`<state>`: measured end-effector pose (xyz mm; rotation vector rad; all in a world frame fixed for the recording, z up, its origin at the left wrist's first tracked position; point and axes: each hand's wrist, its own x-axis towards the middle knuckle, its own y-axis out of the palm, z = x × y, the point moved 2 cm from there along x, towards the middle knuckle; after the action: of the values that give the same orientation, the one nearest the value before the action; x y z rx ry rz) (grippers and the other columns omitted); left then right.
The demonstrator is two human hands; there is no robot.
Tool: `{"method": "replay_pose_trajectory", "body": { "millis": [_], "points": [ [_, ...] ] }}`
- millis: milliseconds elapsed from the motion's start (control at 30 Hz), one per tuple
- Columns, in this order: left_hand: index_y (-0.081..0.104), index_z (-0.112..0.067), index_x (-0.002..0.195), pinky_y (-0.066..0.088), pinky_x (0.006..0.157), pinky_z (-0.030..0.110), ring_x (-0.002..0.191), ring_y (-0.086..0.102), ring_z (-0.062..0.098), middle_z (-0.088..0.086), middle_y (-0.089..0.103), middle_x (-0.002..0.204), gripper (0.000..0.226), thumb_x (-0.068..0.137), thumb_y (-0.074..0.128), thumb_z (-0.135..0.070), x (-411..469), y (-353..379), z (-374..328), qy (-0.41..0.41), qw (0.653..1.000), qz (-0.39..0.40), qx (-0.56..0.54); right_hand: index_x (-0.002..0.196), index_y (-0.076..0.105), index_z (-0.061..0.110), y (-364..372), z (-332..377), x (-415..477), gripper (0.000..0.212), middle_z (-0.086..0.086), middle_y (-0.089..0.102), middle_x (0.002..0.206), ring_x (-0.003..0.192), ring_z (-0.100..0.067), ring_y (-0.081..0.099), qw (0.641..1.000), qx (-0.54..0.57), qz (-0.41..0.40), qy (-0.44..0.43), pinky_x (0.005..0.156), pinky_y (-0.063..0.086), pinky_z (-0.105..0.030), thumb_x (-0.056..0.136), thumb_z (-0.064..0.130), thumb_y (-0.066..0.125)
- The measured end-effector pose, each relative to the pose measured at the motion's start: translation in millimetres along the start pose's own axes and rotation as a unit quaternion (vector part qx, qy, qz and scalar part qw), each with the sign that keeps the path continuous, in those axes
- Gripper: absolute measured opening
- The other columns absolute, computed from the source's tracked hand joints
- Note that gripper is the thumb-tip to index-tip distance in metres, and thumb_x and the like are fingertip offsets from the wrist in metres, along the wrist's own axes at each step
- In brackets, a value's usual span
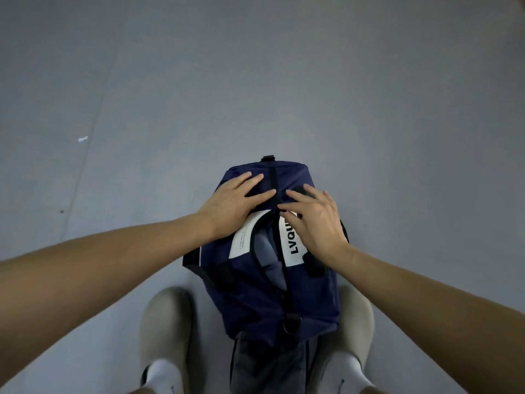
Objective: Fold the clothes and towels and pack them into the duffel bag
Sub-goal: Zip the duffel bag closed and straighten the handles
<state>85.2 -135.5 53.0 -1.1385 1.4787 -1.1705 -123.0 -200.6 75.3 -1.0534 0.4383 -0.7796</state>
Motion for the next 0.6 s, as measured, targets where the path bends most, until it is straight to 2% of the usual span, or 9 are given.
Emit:
{"method": "replay_pose_trajectory", "body": {
  "millis": [100,200,267,333,367,433,500,600],
  "points": [
    [0.010,-0.045,0.157,0.017,0.124,0.042,0.154,0.008,0.028,0.006,0.007,0.168,0.066,0.105,0.044,-0.021,-19.0,-16.5,-18.2,-0.012,0.997,0.069,0.015,0.113,0.075,0.035,-8.9,12.6,-13.7,0.021,0.010,0.062,0.136,0.142,-0.025,0.039,0.999,-0.006,0.012,0.045,0.119,0.019,-0.051,0.097,0.036,0.061],
    [0.004,-0.048,0.156,0.015,0.124,0.042,0.154,0.004,0.027,0.003,0.003,0.168,0.070,0.106,0.041,-0.016,-25.6,-25.2,-34.5,-0.019,0.994,0.100,0.038,0.110,0.076,0.034,-11.6,21.1,-23.9,0.020,0.010,0.066,0.131,0.139,-0.026,0.043,0.998,-0.021,0.010,0.061,0.118,0.022,-0.056,0.097,0.034,0.062],
    [0.001,-0.046,0.156,0.015,0.124,0.042,0.154,0.005,0.028,0.005,0.002,0.168,0.072,0.106,0.043,-0.017,-23.6,-24.8,-39.7,-0.040,0.993,0.100,0.048,0.108,0.077,0.034,-11.9,22.3,-26.2,0.018,0.010,0.067,0.129,0.137,-0.028,0.045,0.997,-0.016,-0.008,0.070,0.116,0.024,-0.056,0.097,0.034,0.062],
    [0.001,-0.045,0.157,0.017,0.123,0.042,0.154,0.008,0.029,0.006,0.003,0.168,0.074,0.105,0.047,-0.019,-11.3,-21.2,-41.3,-0.047,0.996,0.057,0.057,0.107,0.077,0.035,-9.7,22.1,-22.4,0.018,0.012,0.067,0.127,0.136,-0.027,0.046,0.997,-0.012,-0.031,0.073,0.116,0.025,-0.056,0.097,0.034,0.062],
    [0.006,-0.044,0.157,0.019,0.122,0.042,0.153,0.011,0.029,0.007,0.007,0.167,0.073,0.104,0.049,-0.018,-5.1,-20.3,-41.9,-0.040,0.997,0.031,0.057,0.105,0.077,0.035,-7.4,21.5,-20.6,0.017,0.014,0.068,0.126,0.134,-0.027,0.047,0.997,-0.007,-0.044,0.071,0.115,0.028,-0.056,0.097,0.034,0.062],
    [0.032,-0.044,0.152,0.027,0.119,0.045,0.151,0.021,0.030,0.007,0.023,0.164,0.064,0.100,0.055,-0.014,8.5,-18.0,-40.2,-0.030,0.999,-0.026,0.030,0.102,0.078,0.032,0.8,17.7,-16.2,0.017,0.013,0.070,0.122,0.132,-0.028,0.050,0.995,0.016,-0.072,0.062,0.111,0.034,-0.057,0.095,0.033,0.063],
    [0.062,-0.039,0.131,0.037,0.113,0.049,0.146,0.033,0.031,0.005,0.045,0.153,0.047,0.093,0.065,-0.012,20.9,-17.1,-34.9,-0.027,0.997,-0.067,-0.011,0.101,0.079,0.030,8.7,10.4,-13.6,0.019,0.011,0.071,0.121,0.132,-0.028,0.050,0.992,0.043,-0.101,0.060,0.109,0.037,-0.056,0.093,0.033,0.061],
    [0.076,-0.034,0.107,0.042,0.109,0.049,0.141,0.041,0.031,0.002,0.058,0.140,0.040,0.080,0.077,-0.006,33.5,-11.6,-19.5,-0.041,0.996,-0.070,-0.022,0.101,0.078,0.032,15.3,6.0,-14.0,0.019,0.008,0.070,0.124,0.136,-0.026,0.046,0.990,0.060,-0.100,0.074,0.112,0.035,-0.054,0.094,0.034,0.060]
  ]
}}
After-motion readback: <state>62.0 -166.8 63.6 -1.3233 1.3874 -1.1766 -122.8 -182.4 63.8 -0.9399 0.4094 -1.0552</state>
